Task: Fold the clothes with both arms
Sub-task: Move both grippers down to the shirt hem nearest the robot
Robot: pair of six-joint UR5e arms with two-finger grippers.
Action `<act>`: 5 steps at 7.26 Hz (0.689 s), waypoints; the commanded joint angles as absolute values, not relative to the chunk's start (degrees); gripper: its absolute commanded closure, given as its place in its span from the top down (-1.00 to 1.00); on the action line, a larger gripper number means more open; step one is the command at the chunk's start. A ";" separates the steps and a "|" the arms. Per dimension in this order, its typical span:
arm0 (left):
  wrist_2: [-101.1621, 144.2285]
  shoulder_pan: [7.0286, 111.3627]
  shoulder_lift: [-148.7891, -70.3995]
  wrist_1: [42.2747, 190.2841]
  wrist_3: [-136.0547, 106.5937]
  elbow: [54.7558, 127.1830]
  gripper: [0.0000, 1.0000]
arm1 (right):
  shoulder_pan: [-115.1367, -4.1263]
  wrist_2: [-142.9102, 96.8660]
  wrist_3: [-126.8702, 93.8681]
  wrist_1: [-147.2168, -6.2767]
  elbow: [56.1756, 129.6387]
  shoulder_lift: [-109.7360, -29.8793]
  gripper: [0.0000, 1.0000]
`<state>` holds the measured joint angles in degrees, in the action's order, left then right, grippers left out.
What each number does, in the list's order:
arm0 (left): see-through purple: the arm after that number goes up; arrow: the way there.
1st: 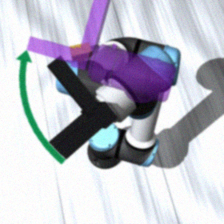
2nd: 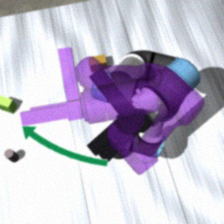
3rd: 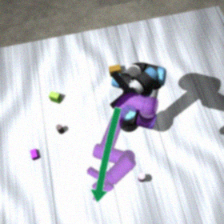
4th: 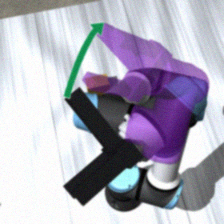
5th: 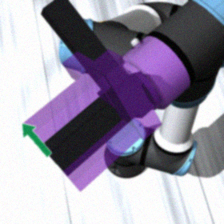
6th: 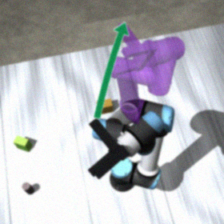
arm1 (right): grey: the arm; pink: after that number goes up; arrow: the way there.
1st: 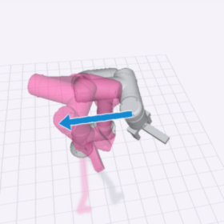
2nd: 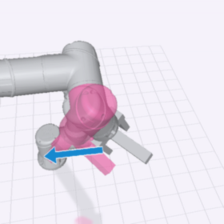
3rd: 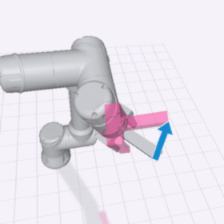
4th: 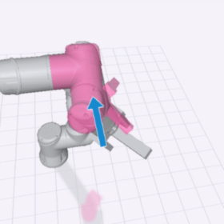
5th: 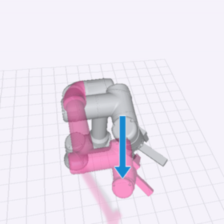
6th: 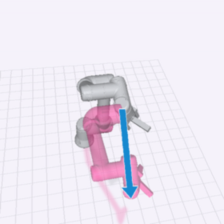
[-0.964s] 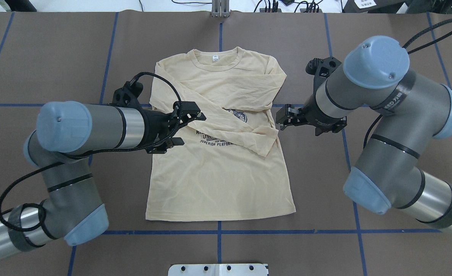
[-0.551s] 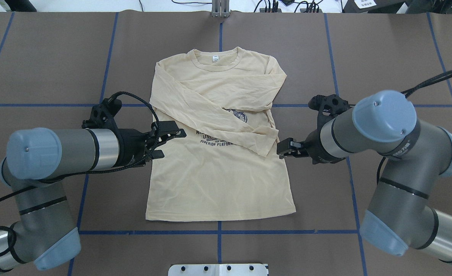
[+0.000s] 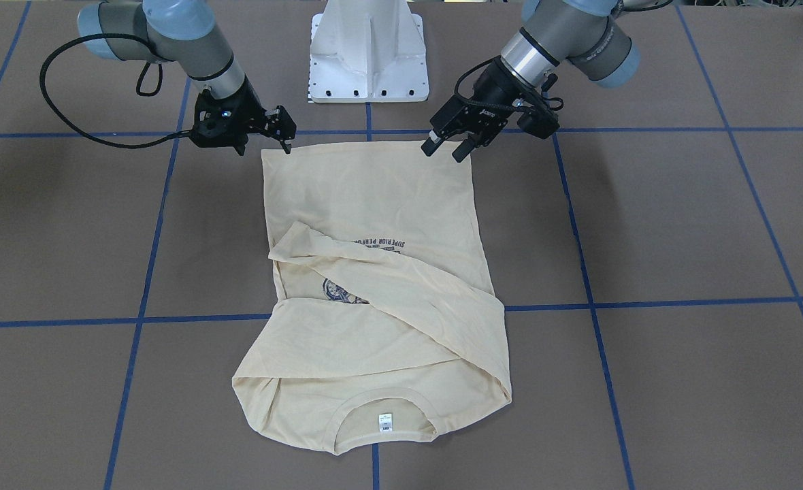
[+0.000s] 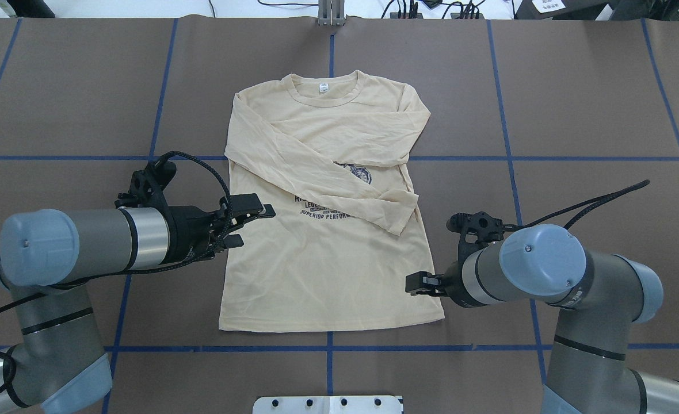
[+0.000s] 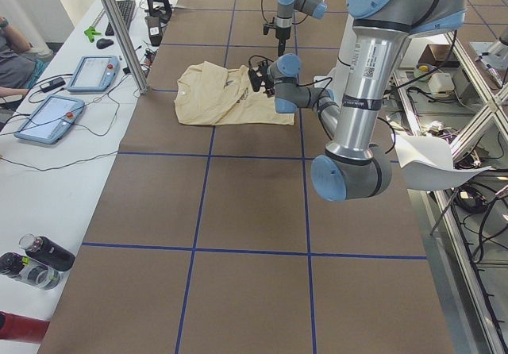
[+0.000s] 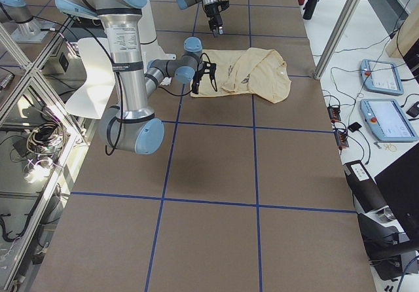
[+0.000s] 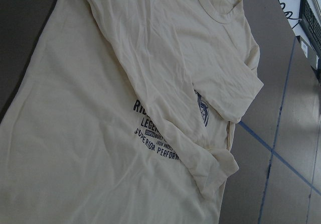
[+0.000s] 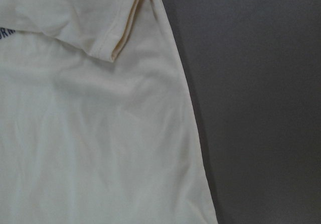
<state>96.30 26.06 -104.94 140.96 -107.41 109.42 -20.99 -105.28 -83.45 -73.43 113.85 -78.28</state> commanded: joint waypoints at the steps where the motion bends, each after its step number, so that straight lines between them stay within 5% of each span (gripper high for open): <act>1: 96.42 26.02 -105.03 140.98 -107.40 109.42 1.00 | -19.26 -105.55 -83.67 -73.48 112.77 -77.79 0.99; 5: 96.42 25.84 -105.90 140.89 -107.40 108.90 1.00 | -18.54 -105.56 -83.67 -73.48 111.27 -77.70 0.98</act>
